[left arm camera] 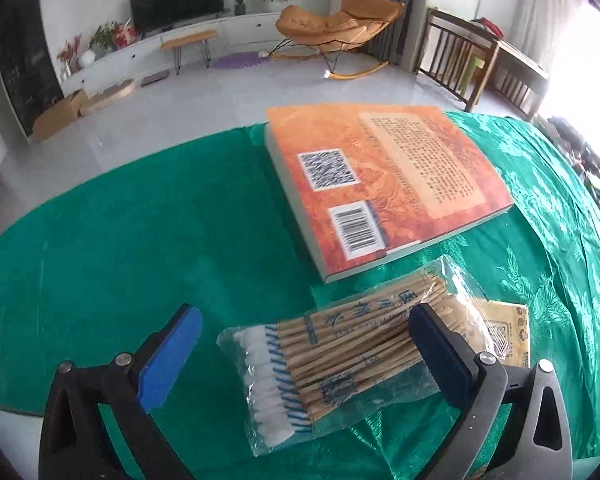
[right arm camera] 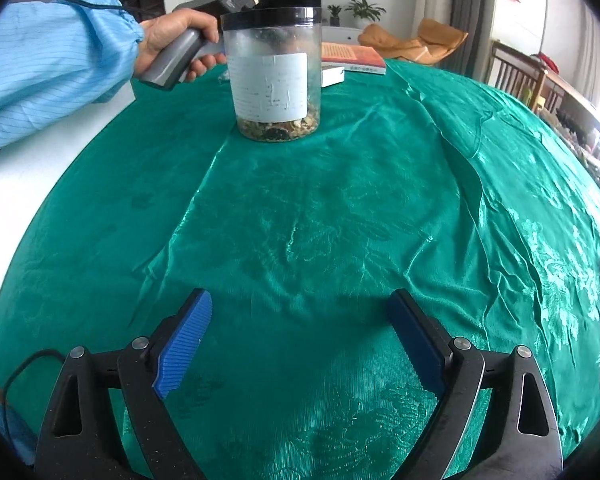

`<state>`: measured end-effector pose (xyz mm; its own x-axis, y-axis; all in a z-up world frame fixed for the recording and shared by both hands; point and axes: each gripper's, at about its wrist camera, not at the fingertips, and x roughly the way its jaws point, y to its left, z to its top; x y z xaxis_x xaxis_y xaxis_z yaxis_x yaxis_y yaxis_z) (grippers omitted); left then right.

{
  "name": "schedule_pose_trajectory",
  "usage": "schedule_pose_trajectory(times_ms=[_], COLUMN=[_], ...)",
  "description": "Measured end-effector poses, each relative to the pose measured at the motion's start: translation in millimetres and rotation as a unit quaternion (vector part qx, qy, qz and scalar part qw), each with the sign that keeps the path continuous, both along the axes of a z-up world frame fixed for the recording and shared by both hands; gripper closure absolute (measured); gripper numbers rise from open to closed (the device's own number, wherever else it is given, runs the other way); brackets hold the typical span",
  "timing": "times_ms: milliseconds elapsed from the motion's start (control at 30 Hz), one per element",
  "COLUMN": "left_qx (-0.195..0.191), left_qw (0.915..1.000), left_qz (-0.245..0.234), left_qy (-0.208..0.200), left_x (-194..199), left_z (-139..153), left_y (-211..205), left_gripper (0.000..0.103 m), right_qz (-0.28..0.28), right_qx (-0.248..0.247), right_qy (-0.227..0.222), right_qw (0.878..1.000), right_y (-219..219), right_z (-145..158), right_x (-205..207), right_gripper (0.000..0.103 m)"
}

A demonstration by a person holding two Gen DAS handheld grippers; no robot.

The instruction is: Organize soft objects

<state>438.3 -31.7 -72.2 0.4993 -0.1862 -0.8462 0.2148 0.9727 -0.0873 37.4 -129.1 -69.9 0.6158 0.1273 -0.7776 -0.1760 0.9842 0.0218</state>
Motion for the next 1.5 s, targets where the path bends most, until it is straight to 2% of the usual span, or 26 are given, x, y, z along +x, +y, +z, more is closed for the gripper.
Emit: schedule_pose_trajectory(times_ms=[33,67,133,200,267,333,400,467,500,533,600,633,767,933,1000,1100,1167,1200,1233,1300,1400,1467,1500], left_qx=[-0.016,-0.019,-0.003,0.019,0.058,0.096,0.096,0.074,0.061,0.054,0.051,0.044,-0.008,0.013,0.038,0.079,0.063,0.036,0.021,0.035,0.04,0.037,0.031], left_qw=[0.9999,0.9998,0.9999,0.9994,0.9964,0.9894,0.9864,0.9892,0.9924,0.9951,0.9984,0.9988,0.9994,0.9986,0.997,0.9952,0.9975,0.9991,0.9995,0.9991,0.9981,0.9966,0.9956], left_qz=[0.002,0.003,-0.008,-0.014,-0.032,-0.067,-0.092,-0.085,-0.071,-0.056,-0.022,-0.01,0.002,-0.044,-0.063,-0.057,-0.032,-0.013,0.001,-0.004,0.011,0.034,0.038], left_qy=[0.006,0.008,0.014,0.024,0.053,0.086,0.097,0.094,0.081,0.062,0.003,-0.017,-0.033,-0.025,-0.024,-0.005,0.008,0.017,0.025,0.024,0.047,0.065,0.08], left_x=[-3,-7,-19,-33,-55,-87,-118,-133,-136,-134,-126,-119,-71,-18,-4,12,16,15,12,-2,-41,-79,-102], left_z=[0,1,4,7,2,-10,-6,8,19,30,51,60,67,44,29,-2,-13,-15,-16,-13,-14,-15,-15], left_y=[7,13,22,32,40,44,53,66,74,80,87,86,62,-13,-37,-47,-35,-22,-12,-2,19,33,37], left_gripper=[0.02,0.024,0.039,0.042,0.047,0.047,0.047,0.045,0.037,0.021,0.008,0.007,0.007,0.007,0.007,0.007,0.007,0.01,0.018,0.034,0.038,0.038,0.034], right_qz=[0.0,0.0,0.0,0.0,-0.001,-0.001,-0.001,-0.002,-0.002,-0.003,-0.004,-0.004,-0.003,-0.003,-0.003,-0.002,-0.002,-0.002,-0.002,-0.003,-0.003,-0.003,-0.003], right_qx=[0.0,0.0,0.0,0.0,0.0,0.0,0.0,0.0,0.0,-0.001,-0.001,-0.001,-0.001,-0.001,-0.001,0.0,0.0,0.0,0.0,-0.001,-0.001,-0.001,-0.001], right_qy=[0.0,0.0,0.0,0.0,0.0,0.0,0.0,-0.001,-0.001,-0.002,-0.002,-0.002,-0.003,-0.004,-0.003,-0.002,-0.001,-0.001,-0.001,-0.002,-0.001,-0.001,-0.001], right_qw=[1.0,1.0,1.0,1.0,1.0,1.0,1.0,1.0,1.0,1.0,1.0,1.0,1.0,1.0,1.0,1.0,1.0,1.0,1.0,1.0,1.0,1.0,1.0], right_y=[0,0,0,0,0,-1,-1,-1,-1,-1,0,0,0,0,0,0,0,0,0,0,0,0,0], right_z=[0,0,0,0,0,0,0,0,0,0,0,0,0,0,0,0,0,1,1,1,0,0,0], right_x=[0,0,0,0,0,0,0,-1,-1,-1,-1,-1,-1,-1,-1,-1,0,0,-1,0,0,0,0], right_gripper=[0.011,0.011,0.011,0.011,0.011,0.011,0.011,0.011,0.011,0.011,0.011,0.011,0.011,0.011,0.011,0.011,0.011,0.011,0.011,0.011,0.011,0.011,0.011])
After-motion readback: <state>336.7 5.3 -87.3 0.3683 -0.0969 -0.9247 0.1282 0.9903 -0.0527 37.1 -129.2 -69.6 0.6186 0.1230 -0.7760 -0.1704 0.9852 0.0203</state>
